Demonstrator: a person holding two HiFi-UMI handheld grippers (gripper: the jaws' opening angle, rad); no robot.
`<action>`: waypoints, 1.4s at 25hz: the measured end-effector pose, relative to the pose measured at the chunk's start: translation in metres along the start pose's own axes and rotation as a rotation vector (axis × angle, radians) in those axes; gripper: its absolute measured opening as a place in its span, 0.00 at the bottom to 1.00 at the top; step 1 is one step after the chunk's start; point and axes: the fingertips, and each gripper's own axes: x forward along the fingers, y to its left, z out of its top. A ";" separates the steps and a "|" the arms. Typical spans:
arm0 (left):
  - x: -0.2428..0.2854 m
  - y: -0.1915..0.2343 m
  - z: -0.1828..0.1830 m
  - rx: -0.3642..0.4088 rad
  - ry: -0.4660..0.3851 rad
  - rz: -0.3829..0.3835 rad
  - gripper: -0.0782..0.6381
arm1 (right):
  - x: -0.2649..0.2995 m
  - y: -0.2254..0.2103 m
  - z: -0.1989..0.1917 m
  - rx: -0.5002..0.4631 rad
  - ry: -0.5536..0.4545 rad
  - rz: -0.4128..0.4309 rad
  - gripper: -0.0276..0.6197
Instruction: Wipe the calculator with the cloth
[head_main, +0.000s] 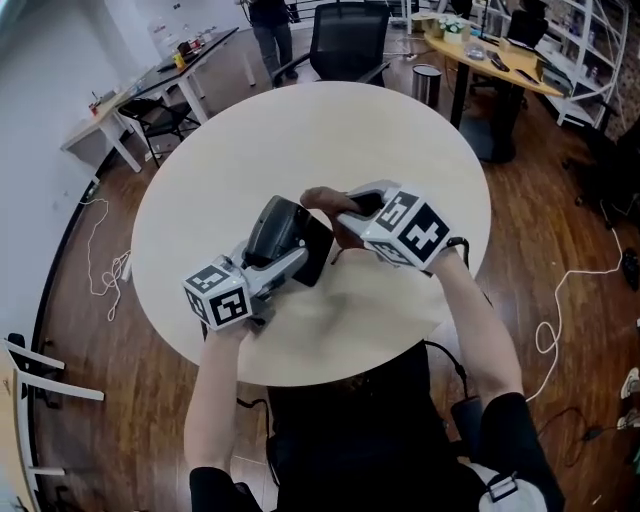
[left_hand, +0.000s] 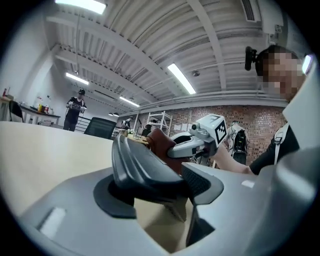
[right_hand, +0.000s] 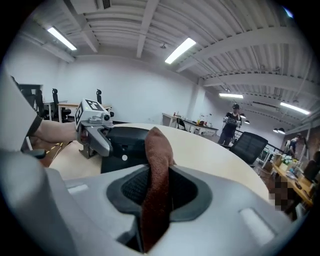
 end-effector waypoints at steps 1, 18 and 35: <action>-0.002 -0.002 0.002 0.022 -0.005 -0.013 0.48 | -0.001 -0.001 0.005 -0.009 -0.021 -0.007 0.19; -0.021 0.008 0.015 -0.413 -0.157 -0.037 0.47 | 0.044 0.055 0.005 0.124 -0.112 0.196 0.19; 0.067 -0.054 0.019 -0.324 -0.028 -0.173 0.60 | 0.002 0.000 -0.044 0.318 -0.107 0.170 0.19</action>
